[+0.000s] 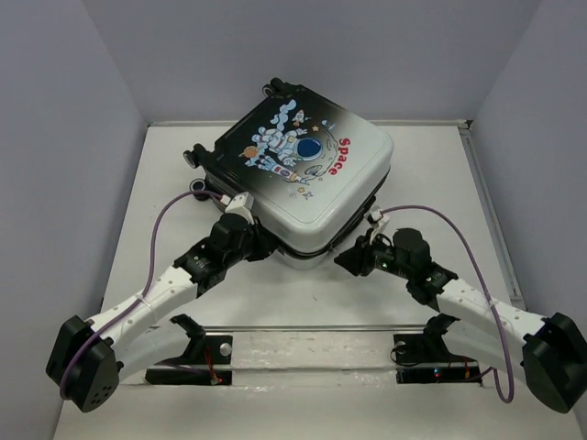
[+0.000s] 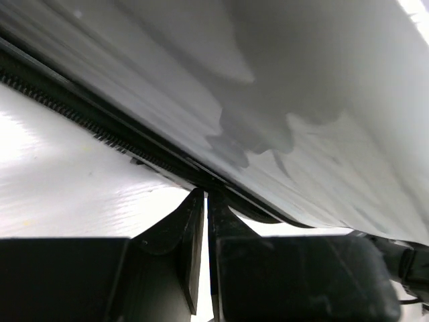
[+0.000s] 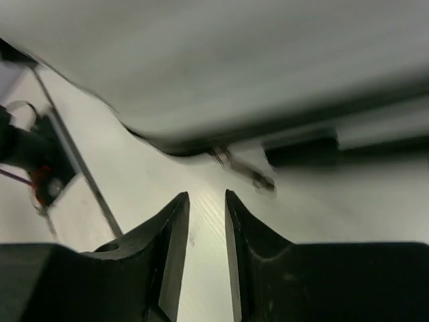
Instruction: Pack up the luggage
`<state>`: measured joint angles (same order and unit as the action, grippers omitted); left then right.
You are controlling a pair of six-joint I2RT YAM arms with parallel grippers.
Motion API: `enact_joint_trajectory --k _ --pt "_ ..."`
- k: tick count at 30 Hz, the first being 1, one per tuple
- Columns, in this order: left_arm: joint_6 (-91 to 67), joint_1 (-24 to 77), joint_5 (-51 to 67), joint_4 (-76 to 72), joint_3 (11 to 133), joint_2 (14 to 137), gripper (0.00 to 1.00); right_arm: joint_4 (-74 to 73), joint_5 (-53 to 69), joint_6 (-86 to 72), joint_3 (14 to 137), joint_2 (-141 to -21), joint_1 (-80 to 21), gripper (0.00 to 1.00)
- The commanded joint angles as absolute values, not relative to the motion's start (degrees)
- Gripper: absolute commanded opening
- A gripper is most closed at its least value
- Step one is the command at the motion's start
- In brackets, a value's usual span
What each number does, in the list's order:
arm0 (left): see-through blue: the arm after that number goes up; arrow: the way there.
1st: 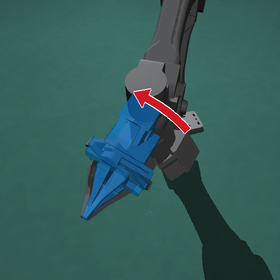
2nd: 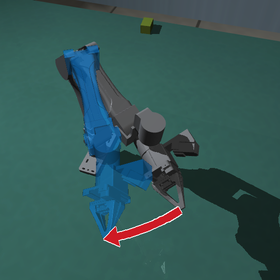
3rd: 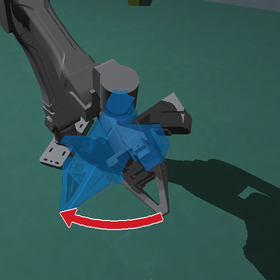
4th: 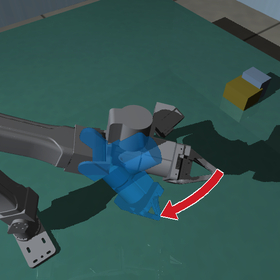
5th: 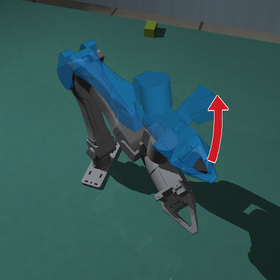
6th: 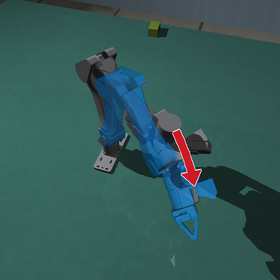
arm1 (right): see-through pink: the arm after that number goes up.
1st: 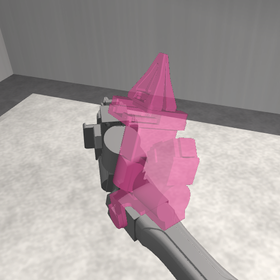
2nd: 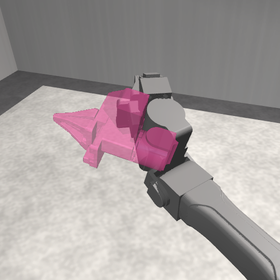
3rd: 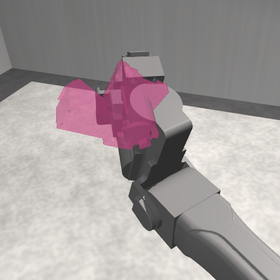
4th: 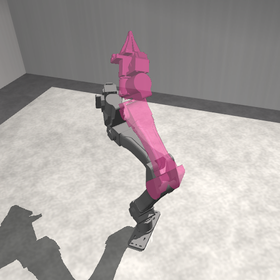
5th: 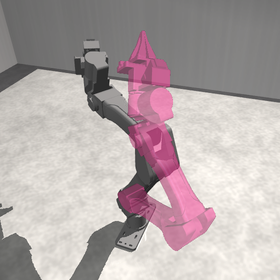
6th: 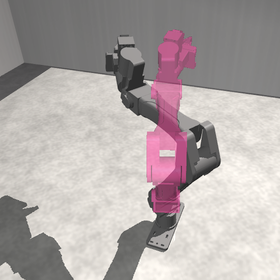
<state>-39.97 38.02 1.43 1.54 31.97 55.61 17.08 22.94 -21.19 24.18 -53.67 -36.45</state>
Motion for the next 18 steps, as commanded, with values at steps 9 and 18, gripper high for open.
enact_joint_trajectory --k 9,18 --pt "-41.8 38.4 3.5 -10.9 33.9 54.4 0.19 33.6 14.7 -17.1 16.7 -57.6 -36.0 0.5" --pt "-41.7 38.4 4.0 -11.3 33.1 54.3 0.19 38.7 17.5 -16.1 19.3 -64.9 -36.0 0.5"
